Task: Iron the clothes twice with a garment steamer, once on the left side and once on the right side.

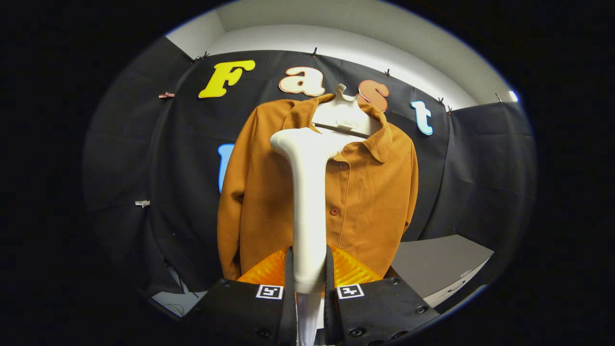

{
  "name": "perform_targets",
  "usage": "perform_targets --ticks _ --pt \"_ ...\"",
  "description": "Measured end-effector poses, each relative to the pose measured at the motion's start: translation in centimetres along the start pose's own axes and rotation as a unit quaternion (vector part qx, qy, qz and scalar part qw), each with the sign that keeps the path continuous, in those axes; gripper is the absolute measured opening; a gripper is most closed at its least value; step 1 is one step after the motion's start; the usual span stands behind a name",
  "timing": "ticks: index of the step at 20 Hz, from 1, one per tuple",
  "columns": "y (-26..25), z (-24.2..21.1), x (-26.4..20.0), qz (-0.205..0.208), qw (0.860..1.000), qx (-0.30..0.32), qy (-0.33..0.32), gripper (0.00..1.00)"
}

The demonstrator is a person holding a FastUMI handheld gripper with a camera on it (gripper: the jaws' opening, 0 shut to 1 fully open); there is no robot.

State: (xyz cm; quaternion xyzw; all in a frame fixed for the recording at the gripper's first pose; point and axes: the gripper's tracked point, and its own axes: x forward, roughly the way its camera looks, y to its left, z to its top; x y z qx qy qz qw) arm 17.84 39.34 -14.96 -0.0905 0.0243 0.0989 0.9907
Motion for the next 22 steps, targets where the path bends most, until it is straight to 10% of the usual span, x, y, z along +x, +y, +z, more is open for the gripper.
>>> perform_targets --ticks 22 --pt "0.9 -14.6 0.6 0.024 0.989 -0.017 0.144 0.26"
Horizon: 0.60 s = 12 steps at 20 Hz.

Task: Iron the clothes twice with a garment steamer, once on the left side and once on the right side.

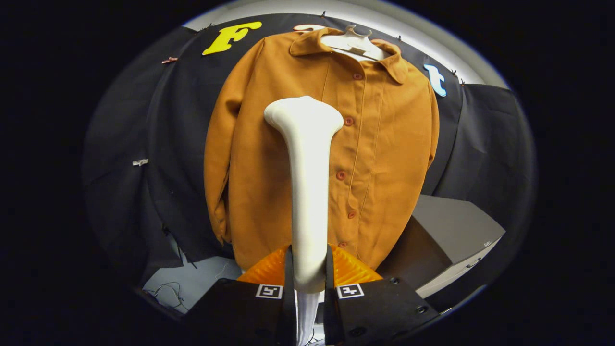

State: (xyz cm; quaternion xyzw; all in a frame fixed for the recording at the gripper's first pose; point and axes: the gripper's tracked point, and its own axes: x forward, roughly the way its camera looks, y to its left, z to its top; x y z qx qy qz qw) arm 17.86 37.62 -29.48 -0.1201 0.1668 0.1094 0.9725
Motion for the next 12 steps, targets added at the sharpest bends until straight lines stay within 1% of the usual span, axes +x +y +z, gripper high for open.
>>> perform_targets --ticks 7,12 --pt "0.6 -4.8 0.0 0.012 0.998 0.000 0.057 0.26" --pt "0.6 -6.4 -1.2 0.021 0.997 0.002 0.069 0.26"
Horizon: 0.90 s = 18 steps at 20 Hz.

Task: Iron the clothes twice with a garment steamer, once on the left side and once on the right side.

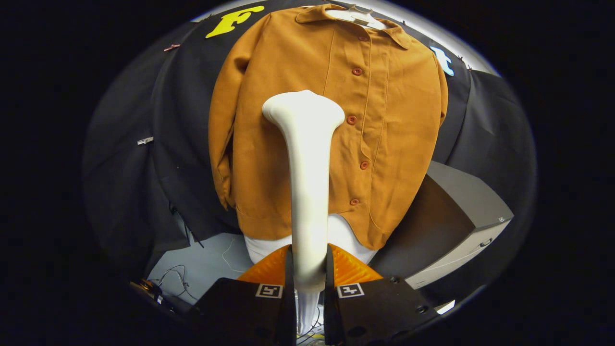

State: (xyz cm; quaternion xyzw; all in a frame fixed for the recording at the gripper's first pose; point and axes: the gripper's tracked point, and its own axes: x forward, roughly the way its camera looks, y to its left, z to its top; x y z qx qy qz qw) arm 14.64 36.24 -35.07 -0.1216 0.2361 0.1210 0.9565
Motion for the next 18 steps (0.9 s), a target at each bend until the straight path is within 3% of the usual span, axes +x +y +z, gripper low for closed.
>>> perform_targets --ticks 9,18 --pt "-1.2 0.9 -5.7 0.010 0.999 0.013 -0.033 0.26" --pt "-5.0 5.4 -13.7 0.001 0.994 0.042 -0.103 0.26"
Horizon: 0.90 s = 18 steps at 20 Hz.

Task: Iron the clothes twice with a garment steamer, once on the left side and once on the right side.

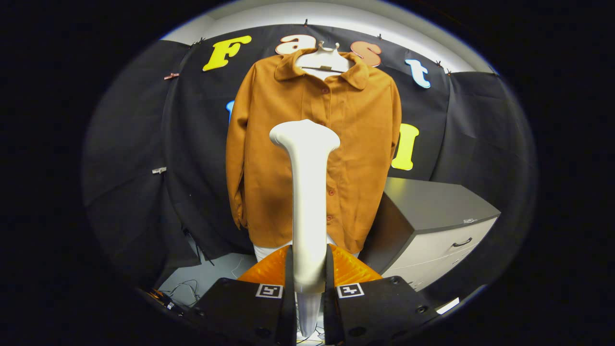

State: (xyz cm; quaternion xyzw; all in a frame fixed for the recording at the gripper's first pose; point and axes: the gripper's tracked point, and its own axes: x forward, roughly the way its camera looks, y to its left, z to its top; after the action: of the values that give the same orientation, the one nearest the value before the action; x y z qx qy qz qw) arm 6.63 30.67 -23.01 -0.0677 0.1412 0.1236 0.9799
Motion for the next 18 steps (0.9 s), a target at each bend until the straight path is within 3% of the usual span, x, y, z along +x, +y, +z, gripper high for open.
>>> perform_targets --ticks 18 --pt "-11.3 12.8 -10.9 -0.021 0.992 0.033 -0.124 0.26"
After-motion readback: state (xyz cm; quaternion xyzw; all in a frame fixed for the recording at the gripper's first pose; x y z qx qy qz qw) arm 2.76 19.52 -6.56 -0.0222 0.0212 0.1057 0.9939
